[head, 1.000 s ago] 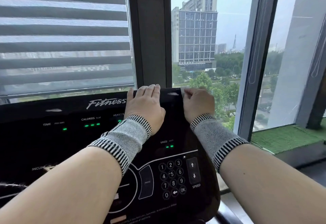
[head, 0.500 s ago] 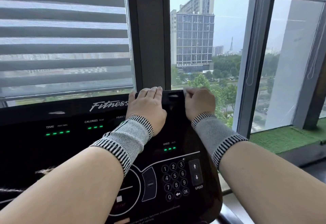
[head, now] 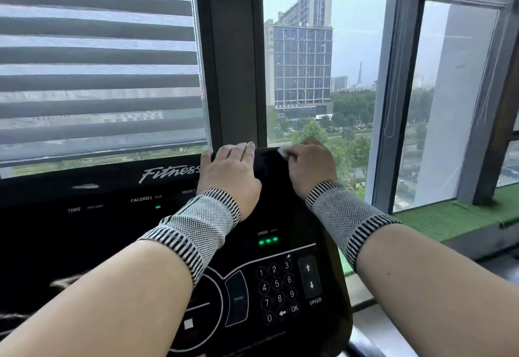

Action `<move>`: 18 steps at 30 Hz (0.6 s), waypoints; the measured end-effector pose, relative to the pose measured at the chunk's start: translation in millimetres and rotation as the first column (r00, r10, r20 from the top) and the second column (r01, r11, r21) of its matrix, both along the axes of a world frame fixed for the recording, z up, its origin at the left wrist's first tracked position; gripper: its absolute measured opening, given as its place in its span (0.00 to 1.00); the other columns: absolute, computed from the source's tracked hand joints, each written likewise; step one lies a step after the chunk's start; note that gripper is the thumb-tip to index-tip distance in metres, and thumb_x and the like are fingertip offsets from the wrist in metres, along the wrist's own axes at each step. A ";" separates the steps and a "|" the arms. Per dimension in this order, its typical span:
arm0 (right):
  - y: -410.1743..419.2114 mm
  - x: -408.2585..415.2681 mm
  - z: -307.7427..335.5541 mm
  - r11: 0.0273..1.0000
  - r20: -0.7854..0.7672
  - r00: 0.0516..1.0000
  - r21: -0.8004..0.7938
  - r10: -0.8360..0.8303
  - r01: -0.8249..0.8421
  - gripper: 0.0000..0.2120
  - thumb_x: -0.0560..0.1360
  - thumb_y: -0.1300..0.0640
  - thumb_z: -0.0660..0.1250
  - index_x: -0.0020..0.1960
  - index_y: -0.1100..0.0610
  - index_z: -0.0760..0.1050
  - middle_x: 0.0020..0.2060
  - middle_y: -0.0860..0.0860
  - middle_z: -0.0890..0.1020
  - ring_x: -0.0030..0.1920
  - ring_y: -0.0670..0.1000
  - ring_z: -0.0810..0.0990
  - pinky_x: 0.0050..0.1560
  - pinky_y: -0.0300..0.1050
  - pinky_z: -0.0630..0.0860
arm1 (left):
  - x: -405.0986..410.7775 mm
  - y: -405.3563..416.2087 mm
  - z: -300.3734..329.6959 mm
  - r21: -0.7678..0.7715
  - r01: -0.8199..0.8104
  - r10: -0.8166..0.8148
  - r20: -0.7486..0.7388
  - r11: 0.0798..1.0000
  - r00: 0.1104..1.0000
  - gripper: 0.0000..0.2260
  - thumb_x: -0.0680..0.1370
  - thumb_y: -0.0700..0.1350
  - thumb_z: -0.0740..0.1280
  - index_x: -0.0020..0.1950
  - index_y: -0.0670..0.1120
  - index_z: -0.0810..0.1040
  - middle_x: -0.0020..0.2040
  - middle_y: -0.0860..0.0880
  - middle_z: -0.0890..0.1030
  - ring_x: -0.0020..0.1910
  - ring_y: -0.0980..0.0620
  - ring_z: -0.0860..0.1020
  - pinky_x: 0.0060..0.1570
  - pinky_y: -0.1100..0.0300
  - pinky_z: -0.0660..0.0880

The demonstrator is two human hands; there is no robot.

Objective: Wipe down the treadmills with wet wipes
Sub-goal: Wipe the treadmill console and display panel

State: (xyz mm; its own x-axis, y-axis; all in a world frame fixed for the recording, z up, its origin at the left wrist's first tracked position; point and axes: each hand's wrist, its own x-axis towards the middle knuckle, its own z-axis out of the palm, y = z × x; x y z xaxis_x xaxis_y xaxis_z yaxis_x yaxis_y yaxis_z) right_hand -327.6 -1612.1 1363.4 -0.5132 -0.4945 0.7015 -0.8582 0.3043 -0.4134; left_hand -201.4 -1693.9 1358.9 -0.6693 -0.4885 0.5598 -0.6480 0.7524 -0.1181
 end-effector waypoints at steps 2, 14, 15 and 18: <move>-4.1 13.1 -2.9 0.992 -0.086 0.990 0.062 0.114 -0.109 0.12 0.78 0.59 0.62 0.53 0.51 0.82 0.45 0.48 0.73 0.44 0.47 0.72 0.47 0.35 0.65 | 0.2 -1.8 -0.2 -0.011 0.001 -0.001 -0.008 1.000 1.000 0.29 0.80 0.53 0.53 0.79 0.49 0.49 0.77 0.54 0.57 0.75 0.52 0.54 0.74 0.46 0.49; -1.6 6.1 -9.8 0.996 -0.077 0.994 0.022 0.083 -0.082 0.12 0.80 0.55 0.61 0.57 0.51 0.81 0.47 0.48 0.74 0.44 0.43 0.68 0.44 0.28 0.61 | -0.4 -1.5 -1.0 -0.004 -0.002 0.002 -0.009 1.000 1.000 0.29 0.79 0.53 0.53 0.79 0.49 0.48 0.77 0.54 0.57 0.75 0.52 0.54 0.74 0.46 0.49; 0.1 -0.9 -8.5 1.000 -0.038 0.999 -0.006 0.016 -0.016 0.12 0.80 0.56 0.60 0.58 0.52 0.81 0.47 0.48 0.74 0.44 0.44 0.68 0.42 0.28 0.61 | -0.2 -1.1 -0.9 -0.003 -0.001 0.001 -0.008 1.000 1.000 0.29 0.80 0.53 0.53 0.79 0.49 0.48 0.77 0.54 0.57 0.75 0.52 0.54 0.74 0.46 0.49; -3.4 -3.7 -4.1 0.993 0.044 0.994 -0.064 -0.100 0.103 0.12 0.80 0.56 0.59 0.58 0.54 0.80 0.52 0.52 0.77 0.44 0.46 0.69 0.45 0.31 0.63 | -0.2 -0.9 -1.3 -0.006 0.003 -0.003 -0.008 1.000 1.000 0.29 0.79 0.53 0.53 0.79 0.49 0.49 0.77 0.54 0.57 0.75 0.52 0.54 0.74 0.46 0.48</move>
State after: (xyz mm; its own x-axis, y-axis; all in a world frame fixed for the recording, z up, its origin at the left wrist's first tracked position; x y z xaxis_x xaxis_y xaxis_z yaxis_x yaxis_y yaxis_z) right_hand -331.3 -1615.4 1359.3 -0.5873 -0.3916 0.7083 -0.8063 0.3595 -0.4698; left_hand -201.6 -1694.8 1357.6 -0.6660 -0.4832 0.5682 -0.6467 0.7538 -0.1169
